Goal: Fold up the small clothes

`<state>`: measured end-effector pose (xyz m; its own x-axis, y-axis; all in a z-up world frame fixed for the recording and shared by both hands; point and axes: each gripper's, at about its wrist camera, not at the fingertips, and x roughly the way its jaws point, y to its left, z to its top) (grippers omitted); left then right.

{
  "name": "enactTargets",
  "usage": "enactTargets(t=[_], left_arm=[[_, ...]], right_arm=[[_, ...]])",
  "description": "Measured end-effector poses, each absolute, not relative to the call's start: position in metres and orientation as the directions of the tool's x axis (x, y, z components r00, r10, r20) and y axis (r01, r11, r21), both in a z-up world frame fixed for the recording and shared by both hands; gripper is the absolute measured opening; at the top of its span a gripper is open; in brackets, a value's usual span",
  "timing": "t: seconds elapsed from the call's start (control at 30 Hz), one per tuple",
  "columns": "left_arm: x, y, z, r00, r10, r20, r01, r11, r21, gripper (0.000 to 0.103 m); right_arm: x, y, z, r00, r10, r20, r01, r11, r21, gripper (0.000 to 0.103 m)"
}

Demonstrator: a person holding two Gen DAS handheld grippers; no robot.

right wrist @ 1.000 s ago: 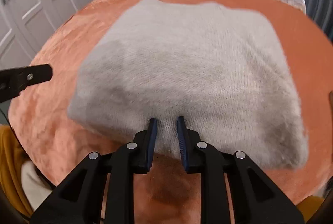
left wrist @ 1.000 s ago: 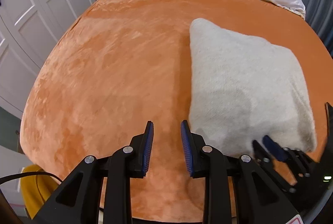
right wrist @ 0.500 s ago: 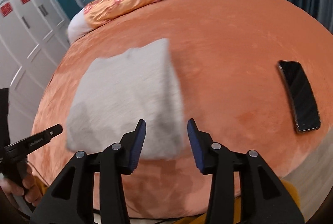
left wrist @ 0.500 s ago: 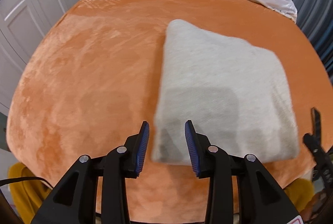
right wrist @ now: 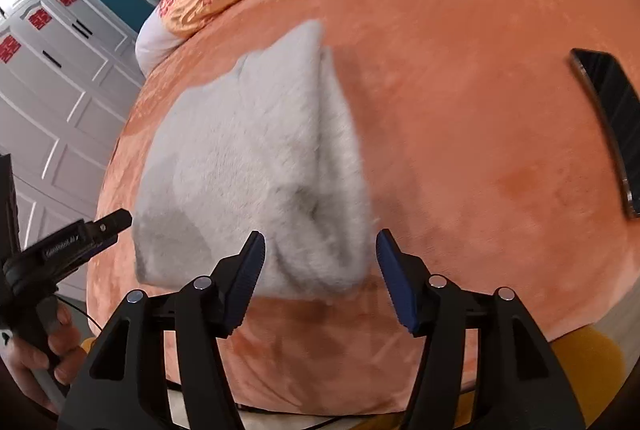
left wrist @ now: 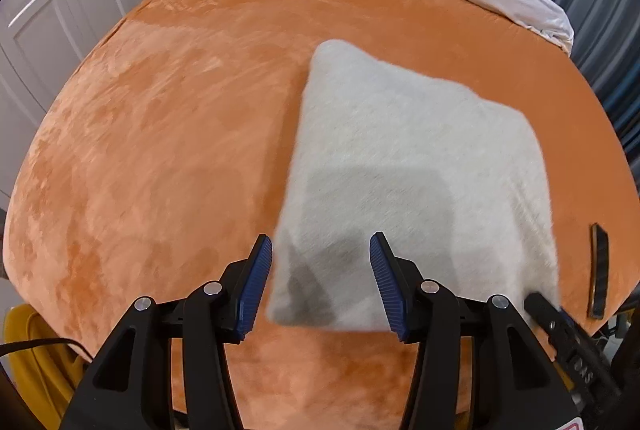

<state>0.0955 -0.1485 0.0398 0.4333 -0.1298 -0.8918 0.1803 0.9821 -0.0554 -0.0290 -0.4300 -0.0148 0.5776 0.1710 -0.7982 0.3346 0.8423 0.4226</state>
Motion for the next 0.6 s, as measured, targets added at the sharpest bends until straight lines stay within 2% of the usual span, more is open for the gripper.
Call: enactTargets(t=[0.03,0.07,0.1,0.13,0.27,0.4,0.5,0.6], left_arm=[[0.094,-0.143,0.038,0.431,-0.125,-0.894,0.175,0.983,-0.053,0.052],[0.091,-0.133,0.036,0.43,-0.115,-0.896,0.163,0.985,-0.048,0.053],[0.09,-0.124,0.035,0.431,-0.107,-0.896,0.155,0.987,-0.044,0.053],[0.089,-0.118,0.035,0.431,-0.103,-0.897,0.149,0.988,-0.041,0.053],[0.08,-0.072,0.038,0.459,-0.072,-0.886,0.086,0.996,-0.036,0.053],[0.074,-0.011,0.044,0.483,-0.003,-0.876,-0.036,0.999,-0.023,0.053],[0.068,0.038,0.048,0.488,0.052,-0.871,-0.147,0.989,-0.024,0.053],[0.06,0.087,0.049,0.485,0.119,-0.867,-0.259,0.966,-0.012,0.053]], right_arm=[[-0.024,-0.424,-0.016,0.565,0.142,-0.812,0.338,0.858,0.386,0.052],[-0.021,-0.421,-0.016,0.554,0.121,-0.824,0.343,0.869,0.358,0.032],[-0.017,-0.417,-0.013,0.547,0.11,-0.83,0.338,0.878,0.34,0.022],[-0.016,-0.412,-0.005,0.563,0.101,-0.821,0.326,0.885,0.333,0.017],[-0.008,-0.363,0.052,0.657,0.098,-0.748,0.187,0.94,0.286,0.014],[0.016,-0.267,0.105,0.71,0.234,-0.664,-0.049,0.957,0.285,0.014],[0.039,-0.2,0.114,0.684,0.345,-0.642,-0.19,0.935,0.3,0.013],[0.063,-0.137,0.102,0.611,0.423,-0.669,-0.284,0.906,0.313,0.013]])
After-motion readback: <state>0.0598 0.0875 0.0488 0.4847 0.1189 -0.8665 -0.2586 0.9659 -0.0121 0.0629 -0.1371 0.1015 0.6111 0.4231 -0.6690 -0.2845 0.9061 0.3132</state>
